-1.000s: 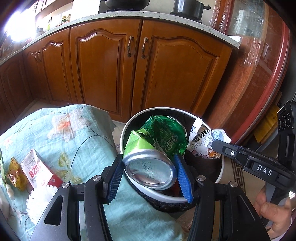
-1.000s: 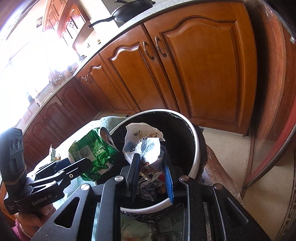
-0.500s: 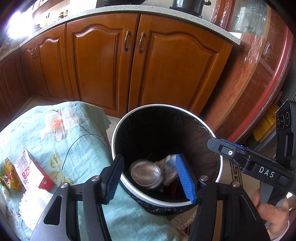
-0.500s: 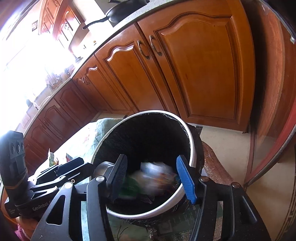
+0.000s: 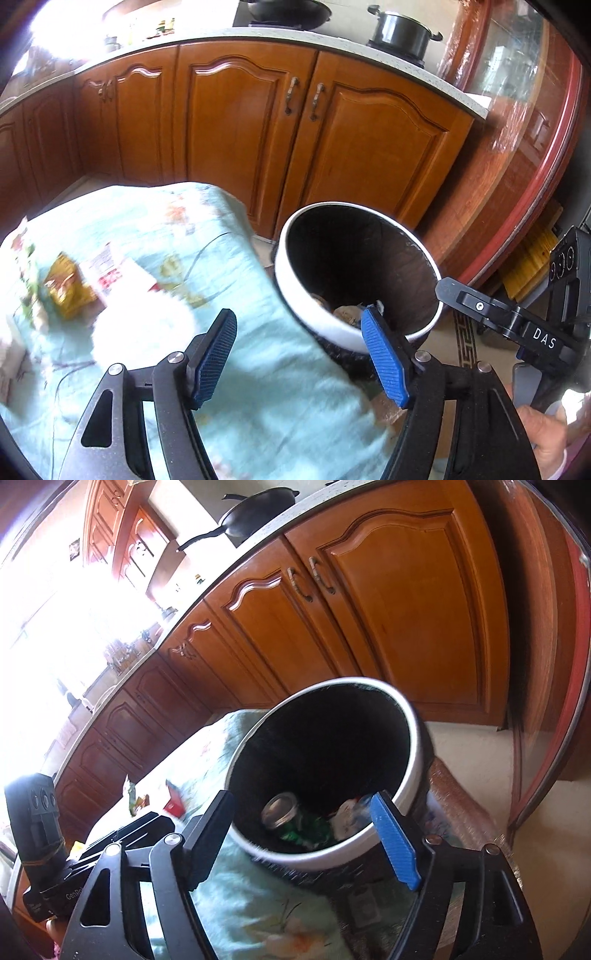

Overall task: Collect trash
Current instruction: 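Carry both items over the black bin and open both tools to drop them, then move both open tools back over the table trash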

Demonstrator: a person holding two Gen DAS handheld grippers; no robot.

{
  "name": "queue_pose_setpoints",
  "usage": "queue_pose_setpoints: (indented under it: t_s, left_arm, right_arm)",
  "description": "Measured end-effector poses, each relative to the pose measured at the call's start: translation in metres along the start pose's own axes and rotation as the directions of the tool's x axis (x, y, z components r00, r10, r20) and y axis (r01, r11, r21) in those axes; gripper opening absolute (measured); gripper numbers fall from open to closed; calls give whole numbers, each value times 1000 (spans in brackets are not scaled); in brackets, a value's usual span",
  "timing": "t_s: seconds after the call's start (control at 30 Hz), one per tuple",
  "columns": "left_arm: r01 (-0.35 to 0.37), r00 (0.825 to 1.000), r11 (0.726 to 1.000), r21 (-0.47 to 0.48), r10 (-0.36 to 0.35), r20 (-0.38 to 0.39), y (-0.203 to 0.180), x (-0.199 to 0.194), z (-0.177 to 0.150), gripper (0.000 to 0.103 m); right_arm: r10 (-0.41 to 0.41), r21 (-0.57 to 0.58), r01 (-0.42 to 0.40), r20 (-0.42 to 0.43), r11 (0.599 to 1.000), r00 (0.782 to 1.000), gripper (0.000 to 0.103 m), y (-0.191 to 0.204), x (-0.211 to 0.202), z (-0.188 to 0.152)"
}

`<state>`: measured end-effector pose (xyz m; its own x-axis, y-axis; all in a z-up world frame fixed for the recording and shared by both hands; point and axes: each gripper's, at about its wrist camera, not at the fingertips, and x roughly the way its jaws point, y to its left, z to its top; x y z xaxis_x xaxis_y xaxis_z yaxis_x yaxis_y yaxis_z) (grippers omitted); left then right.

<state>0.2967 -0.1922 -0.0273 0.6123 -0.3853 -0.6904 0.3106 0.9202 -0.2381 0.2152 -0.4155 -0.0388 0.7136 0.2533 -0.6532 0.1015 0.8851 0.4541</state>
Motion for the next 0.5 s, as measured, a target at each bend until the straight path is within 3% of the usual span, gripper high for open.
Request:
queue_pose_setpoints:
  t_s: [0.5]
  left_arm:
    - [-104,993,984,-145,110,33,61,-81,-57,70]
  right_arm:
    - [109,-86,-118,-97,989,989,81,85,20,-54]
